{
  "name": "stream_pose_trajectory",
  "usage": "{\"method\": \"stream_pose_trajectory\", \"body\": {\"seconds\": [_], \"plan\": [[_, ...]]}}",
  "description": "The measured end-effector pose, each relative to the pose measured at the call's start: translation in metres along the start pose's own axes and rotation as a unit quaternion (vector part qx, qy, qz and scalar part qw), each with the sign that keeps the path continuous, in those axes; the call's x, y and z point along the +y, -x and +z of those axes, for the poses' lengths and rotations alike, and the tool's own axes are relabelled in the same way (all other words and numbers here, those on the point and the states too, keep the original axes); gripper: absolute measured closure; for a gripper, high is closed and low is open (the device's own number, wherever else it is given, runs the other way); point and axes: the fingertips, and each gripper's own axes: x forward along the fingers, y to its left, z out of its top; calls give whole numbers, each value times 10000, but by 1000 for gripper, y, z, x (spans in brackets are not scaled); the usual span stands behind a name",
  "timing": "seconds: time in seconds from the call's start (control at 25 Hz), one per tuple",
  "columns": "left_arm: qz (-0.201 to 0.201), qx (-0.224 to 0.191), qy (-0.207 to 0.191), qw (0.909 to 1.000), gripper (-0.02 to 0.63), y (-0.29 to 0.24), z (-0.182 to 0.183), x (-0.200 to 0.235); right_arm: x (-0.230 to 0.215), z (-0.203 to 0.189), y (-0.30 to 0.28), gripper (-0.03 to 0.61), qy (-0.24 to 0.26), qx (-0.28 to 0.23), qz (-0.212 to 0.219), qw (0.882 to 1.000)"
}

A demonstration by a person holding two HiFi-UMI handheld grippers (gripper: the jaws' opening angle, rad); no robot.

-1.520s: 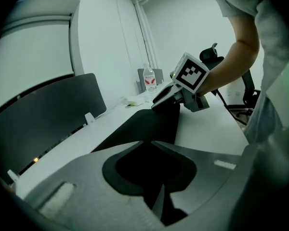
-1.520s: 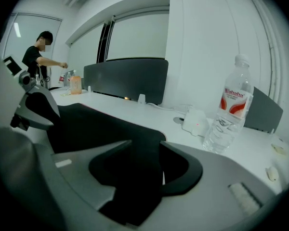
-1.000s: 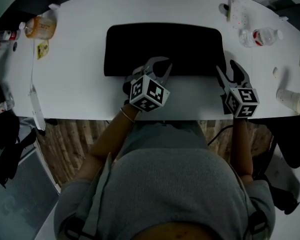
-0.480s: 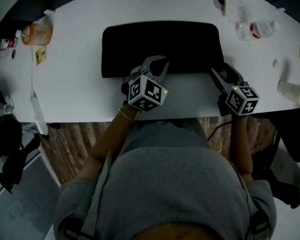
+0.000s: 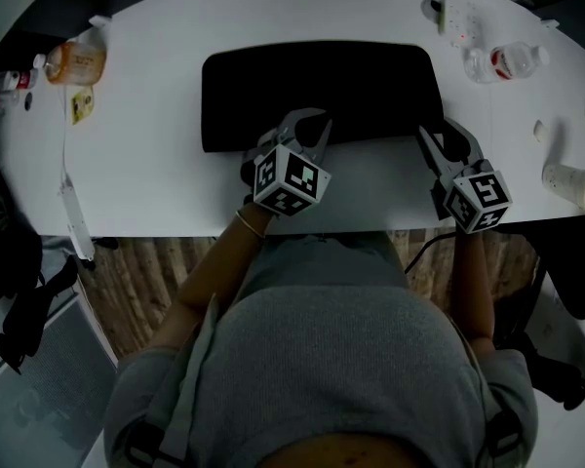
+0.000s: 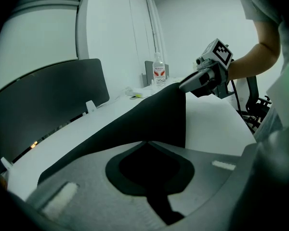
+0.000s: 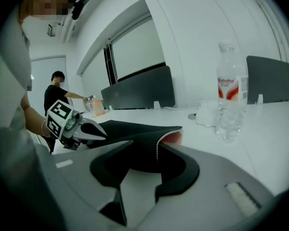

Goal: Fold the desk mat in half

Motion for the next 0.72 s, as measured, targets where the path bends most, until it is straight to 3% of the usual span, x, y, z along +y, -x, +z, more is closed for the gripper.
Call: {"method": "stream_pose_trajectory", "body": {"seconds": [0.36,0.52,0.72], "plan": [[30,14,-43,10000,611,-1,-1,-1,33,55,8,520,934,-763,633,9907],[16,4,-5,10000,611,-1,-1,-1,59,79,6,548,1666,-960,1107,9751],[-19,-36,118,9999,611,0,0,1,91,101,5,557,2027,-1115,1605,9595]]}}
